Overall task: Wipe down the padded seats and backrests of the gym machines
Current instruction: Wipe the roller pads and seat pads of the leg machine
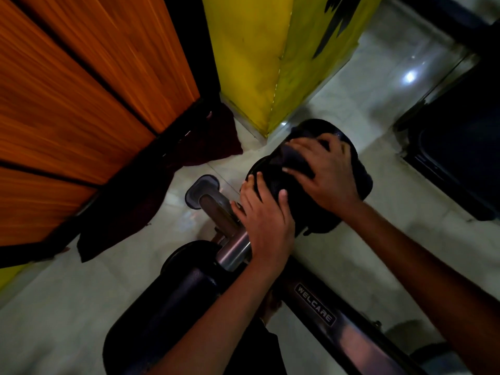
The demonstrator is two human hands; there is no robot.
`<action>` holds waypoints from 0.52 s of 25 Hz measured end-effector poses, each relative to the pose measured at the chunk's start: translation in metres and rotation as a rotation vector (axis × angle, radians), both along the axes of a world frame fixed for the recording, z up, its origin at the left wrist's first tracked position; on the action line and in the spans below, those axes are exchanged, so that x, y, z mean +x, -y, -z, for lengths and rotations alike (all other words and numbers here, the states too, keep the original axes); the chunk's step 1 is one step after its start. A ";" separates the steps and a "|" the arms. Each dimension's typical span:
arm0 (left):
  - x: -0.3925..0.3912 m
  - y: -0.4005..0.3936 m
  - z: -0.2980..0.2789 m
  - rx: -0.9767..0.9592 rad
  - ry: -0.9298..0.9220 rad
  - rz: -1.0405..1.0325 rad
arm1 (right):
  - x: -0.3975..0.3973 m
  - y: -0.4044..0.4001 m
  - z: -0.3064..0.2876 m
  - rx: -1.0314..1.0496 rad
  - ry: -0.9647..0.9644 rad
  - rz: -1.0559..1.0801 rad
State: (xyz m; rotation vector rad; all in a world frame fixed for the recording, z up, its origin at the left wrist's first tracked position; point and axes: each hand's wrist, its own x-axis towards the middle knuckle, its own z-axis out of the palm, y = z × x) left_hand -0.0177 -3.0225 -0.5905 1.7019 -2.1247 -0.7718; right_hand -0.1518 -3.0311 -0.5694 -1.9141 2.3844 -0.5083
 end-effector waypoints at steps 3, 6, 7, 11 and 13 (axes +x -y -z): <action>0.018 0.022 0.006 -0.057 -0.103 0.072 | -0.029 0.024 -0.003 -0.014 0.074 0.247; 0.030 0.046 0.013 0.084 -0.348 0.009 | -0.001 0.024 0.004 -0.005 0.085 0.396; 0.030 0.052 0.012 0.171 -0.426 -0.055 | 0.020 0.015 0.005 -0.022 0.089 0.349; 0.023 0.088 0.005 0.732 -0.687 -0.507 | 0.078 -0.036 0.010 -0.035 0.033 -0.012; 0.018 0.096 0.005 0.901 -0.691 -0.541 | 0.060 -0.033 0.009 -0.042 0.005 -0.046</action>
